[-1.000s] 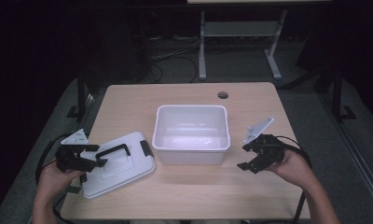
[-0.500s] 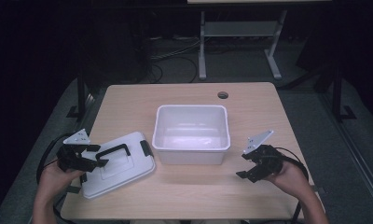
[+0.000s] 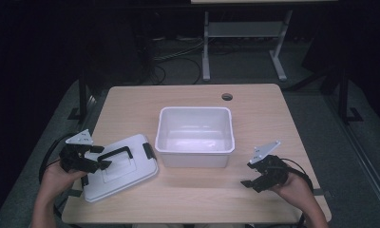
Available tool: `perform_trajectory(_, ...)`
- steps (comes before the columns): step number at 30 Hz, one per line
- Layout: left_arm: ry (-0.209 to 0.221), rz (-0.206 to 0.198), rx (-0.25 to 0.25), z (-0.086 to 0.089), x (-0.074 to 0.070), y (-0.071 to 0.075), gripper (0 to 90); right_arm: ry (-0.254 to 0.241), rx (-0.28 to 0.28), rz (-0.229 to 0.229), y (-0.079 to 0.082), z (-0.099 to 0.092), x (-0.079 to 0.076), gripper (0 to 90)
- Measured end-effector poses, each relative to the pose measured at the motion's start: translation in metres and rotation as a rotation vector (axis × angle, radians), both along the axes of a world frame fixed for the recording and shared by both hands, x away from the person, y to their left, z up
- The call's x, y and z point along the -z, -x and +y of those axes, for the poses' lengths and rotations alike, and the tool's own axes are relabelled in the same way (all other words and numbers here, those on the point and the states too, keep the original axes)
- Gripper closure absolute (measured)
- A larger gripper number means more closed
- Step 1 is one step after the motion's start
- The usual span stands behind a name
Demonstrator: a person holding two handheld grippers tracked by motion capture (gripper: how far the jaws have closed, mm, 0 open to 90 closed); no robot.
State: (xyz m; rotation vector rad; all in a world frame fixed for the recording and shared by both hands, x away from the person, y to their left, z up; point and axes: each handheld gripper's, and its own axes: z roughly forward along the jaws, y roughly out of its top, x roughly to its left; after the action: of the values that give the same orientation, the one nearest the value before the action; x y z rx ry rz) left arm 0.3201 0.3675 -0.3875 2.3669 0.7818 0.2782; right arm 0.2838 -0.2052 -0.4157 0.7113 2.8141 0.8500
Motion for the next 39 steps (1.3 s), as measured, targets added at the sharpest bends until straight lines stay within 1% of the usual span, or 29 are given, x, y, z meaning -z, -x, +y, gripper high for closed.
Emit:
perform_trajectory(5, 0.004, 0.007, 0.003, 0.003, -0.001, -0.001, 30.7, -0.001, 0.017, 0.001, 0.005, -0.003, 0.008, 29.1)
perform_trajectory(7, 0.017, 0.01, -0.002, 0.004, 0.001, -0.001, 30.7, -0.01, 0.027, 0.003, 0.008, -0.004, 0.012, 29.1)
perform_trajectory(8, 0.014, 0.013, -0.001, 0.005, 0.002, -0.002, 30.7, -0.01, 0.027, 0.003, 0.008, -0.004, 0.012, 29.1)
perform_trajectory(10, 0.02, 0.021, -0.005, 0.006, 0.004, -0.002, 30.7, -0.006, 0.027, -0.003, 0.009, -0.005, 0.014, 29.0)
perform_trajectory(11, 0.019, 0.026, -0.005, 0.006, 0.004, -0.003, 30.6, -0.012, 0.029, -0.004, 0.01, -0.005, 0.015, 29.0)
perform_trajectory(13, 0.002, 0.031, 0.0, 0.005, 0.004, -0.004, 30.6, -0.013, 0.031, -0.008, 0.013, -0.005, 0.017, 28.6)
perform_trajectory(16, -0.012, 0.038, 0.003, 0.003, 0.005, -0.006, 30.6, -0.012, 0.03, -0.008, 0.014, -0.005, 0.018, 28.6)
perform_trajectory(20, -0.022, 0.05, 0.021, 0.002, 0.004, -0.011, 32.1, -0.012, 0.033, -0.017, 0.018, -0.006, 0.02, 28.5)
perform_trajectory(24, -0.026, 0.071, 0.035, 0.0, 0.005, -0.018, 36.4, -0.016, 0.039, -0.022, 0.021, -0.008, 0.019, 28.4)
perform_trajectory(25, -0.038, 0.08, 0.052, -0.001, 0.004, -0.019, 38.8, -0.015, 0.039, -0.026, 0.022, -0.008, 0.019, 28.3)
perform_trajectory(27, -0.047, 0.091, 0.067, -0.003, 0.004, -0.022, 41.7, -0.016, 0.038, -0.027, 0.023, -0.008, 0.018, 28.3)
perform_trajectory(29, -0.059, 0.099, 0.077, -0.004, 0.003, -0.025, 43.8, -0.014, 0.041, -0.03, 0.025, -0.008, 0.019, 28.3)
perform_trajectory(30, -0.057, 0.103, 0.08, -0.004, 0.003, -0.027, 45.1, -0.013, 0.04, -0.031, 0.025, -0.008, 0.019, 28.3)
perform_trajectory(32, -0.065, 0.122, 0.085, -0.004, 0.003, -0.03, 48.4, -0.012, 0.036, -0.033, 0.027, -0.008, 0.02, 28.4)
perform_trajectory(33, -0.073, 0.125, 0.092, -0.004, 0.003, -0.032, 49.2, -0.014, 0.037, -0.03, 0.027, -0.008, 0.02, 28.4)
perform_trajectory(34, -0.078, 0.132, 0.099, -0.005, 0.002, -0.034, 49.2, -0.014, 0.037, -0.03, 0.027, -0.008, 0.02, 28.4)
perform_trajectory(36, -0.087, 0.141, 0.11, -0.006, 0.002, -0.036, 53.1, -0.007, 0.033, -0.03, 0.027, -0.007, 0.02, 28.4)
perform_trajectory(39, -0.103, 0.162, 0.122, -0.009, 0.002, -0.041, 55.8, -0.004, 0.03, -0.034, 0.026, -0.007, 0.02, 28.5)
